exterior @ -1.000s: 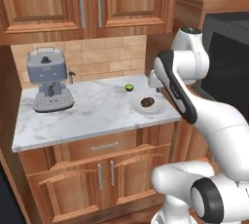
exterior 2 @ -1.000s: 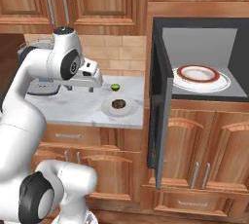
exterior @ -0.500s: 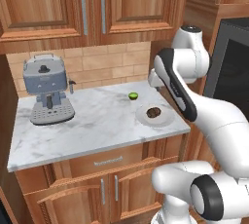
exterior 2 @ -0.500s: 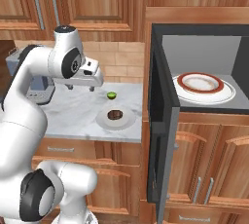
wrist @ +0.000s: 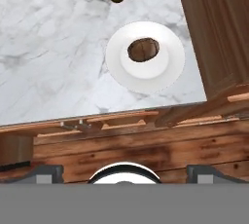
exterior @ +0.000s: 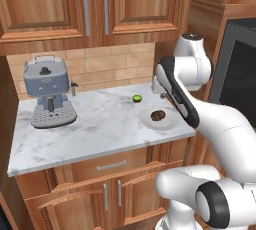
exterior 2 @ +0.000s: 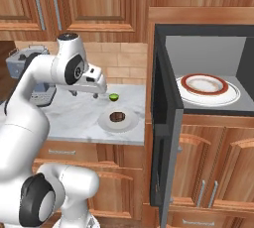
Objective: Pick the potato from the counter and place it in the microwave.
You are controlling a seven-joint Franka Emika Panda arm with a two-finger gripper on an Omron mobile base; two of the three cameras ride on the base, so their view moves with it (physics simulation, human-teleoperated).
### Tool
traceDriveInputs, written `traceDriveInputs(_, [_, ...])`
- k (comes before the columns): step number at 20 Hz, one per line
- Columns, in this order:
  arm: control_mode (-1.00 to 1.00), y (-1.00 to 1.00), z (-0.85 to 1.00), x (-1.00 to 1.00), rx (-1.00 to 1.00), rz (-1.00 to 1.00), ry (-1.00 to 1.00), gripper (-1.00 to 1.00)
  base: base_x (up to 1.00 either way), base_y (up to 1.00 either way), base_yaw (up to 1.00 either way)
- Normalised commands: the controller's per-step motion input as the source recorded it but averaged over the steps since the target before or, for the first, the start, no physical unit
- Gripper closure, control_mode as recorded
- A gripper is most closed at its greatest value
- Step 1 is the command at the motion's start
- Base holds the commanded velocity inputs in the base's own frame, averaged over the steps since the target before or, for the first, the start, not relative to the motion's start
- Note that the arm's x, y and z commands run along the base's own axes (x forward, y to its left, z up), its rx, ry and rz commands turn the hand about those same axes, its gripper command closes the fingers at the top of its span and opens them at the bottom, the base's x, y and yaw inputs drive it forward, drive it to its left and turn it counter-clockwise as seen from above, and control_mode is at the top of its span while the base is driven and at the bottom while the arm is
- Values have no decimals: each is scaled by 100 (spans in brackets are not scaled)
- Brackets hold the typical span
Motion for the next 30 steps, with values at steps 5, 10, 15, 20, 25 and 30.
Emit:
traceDriveInputs(5, [-100, -3, -81, 43, -3, -46, 7, -100, 0, 0, 0])
traceDriveInputs(10, [-100, -4, -55, 69, 1, -30, 11, -100, 0, 0, 0])
traceDriveInputs(15, [-100, -38, -30, 38, 9, -6, 3, -100, 0, 0, 0])
traceDriveInputs(20, [-100, -24, -20, 18, 8, 0, 0, -100, 0, 0, 0])
traceDriveInputs(25, [-100, -8, -56, 30, 1, -1, 0, -100, 0, 0, 0])
traceDriveInputs(30, [-100, 0, -65, 70, 0, 0, 0, -100, 0, 0, 0])
